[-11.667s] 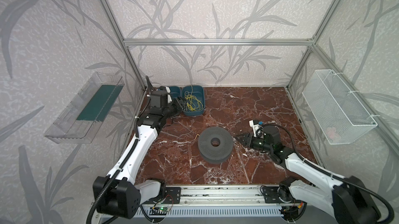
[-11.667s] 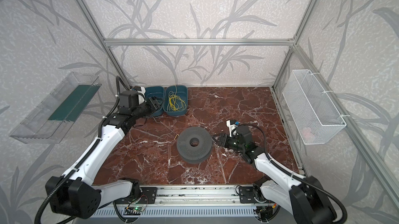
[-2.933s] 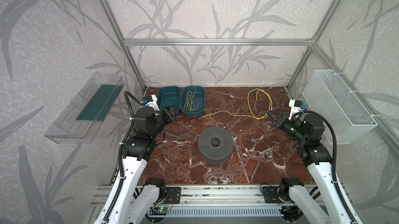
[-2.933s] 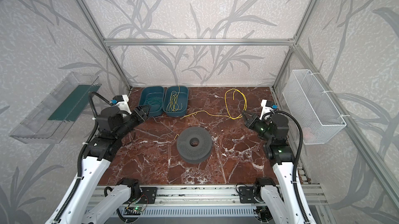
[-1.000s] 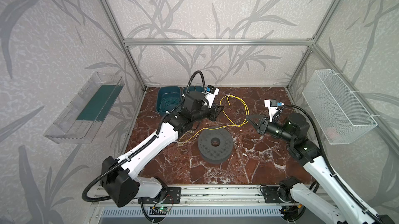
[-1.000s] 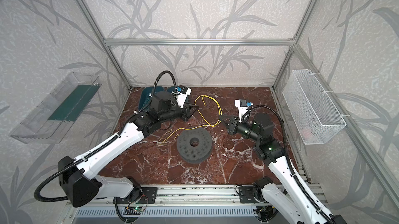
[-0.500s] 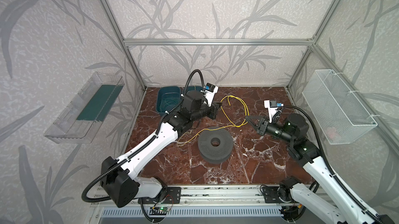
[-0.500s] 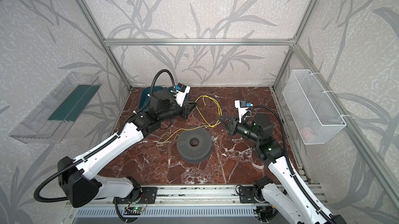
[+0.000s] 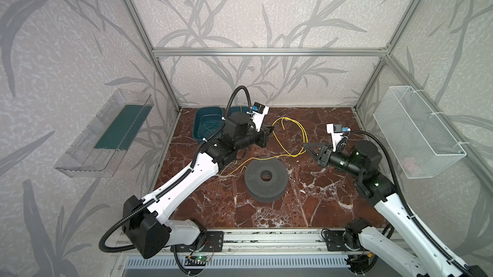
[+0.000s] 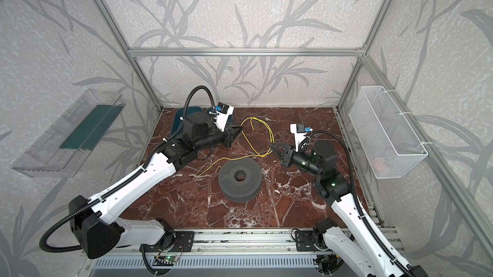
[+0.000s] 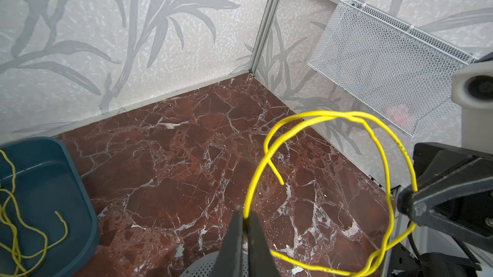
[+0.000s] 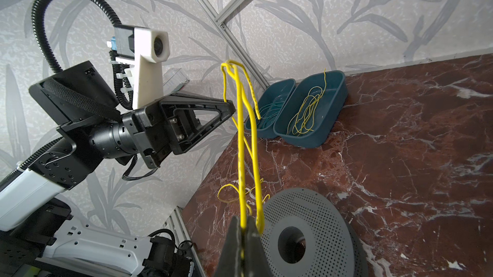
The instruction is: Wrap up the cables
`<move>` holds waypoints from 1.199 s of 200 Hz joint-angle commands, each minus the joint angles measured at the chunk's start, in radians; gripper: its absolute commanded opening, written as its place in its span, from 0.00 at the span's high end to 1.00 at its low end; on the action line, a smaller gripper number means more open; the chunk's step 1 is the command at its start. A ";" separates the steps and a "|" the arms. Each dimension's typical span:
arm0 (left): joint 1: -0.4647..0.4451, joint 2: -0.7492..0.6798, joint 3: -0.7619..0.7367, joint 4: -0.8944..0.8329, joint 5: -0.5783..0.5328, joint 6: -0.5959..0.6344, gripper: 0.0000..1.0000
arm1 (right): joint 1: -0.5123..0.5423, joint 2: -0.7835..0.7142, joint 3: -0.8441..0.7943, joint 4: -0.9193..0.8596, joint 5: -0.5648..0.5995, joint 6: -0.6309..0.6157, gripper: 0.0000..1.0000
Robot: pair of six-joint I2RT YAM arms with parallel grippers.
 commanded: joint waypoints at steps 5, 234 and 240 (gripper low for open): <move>-0.005 -0.038 -0.026 0.034 0.012 0.017 0.63 | 0.005 -0.010 -0.004 0.045 -0.009 0.009 1.00; -0.031 -0.084 -0.226 0.313 -0.013 0.106 1.00 | 0.018 -0.026 0.054 -0.123 0.076 -0.094 0.66; -0.033 -0.090 -0.228 0.310 -0.023 0.114 1.00 | 0.017 -0.026 0.069 -0.145 0.083 -0.107 0.64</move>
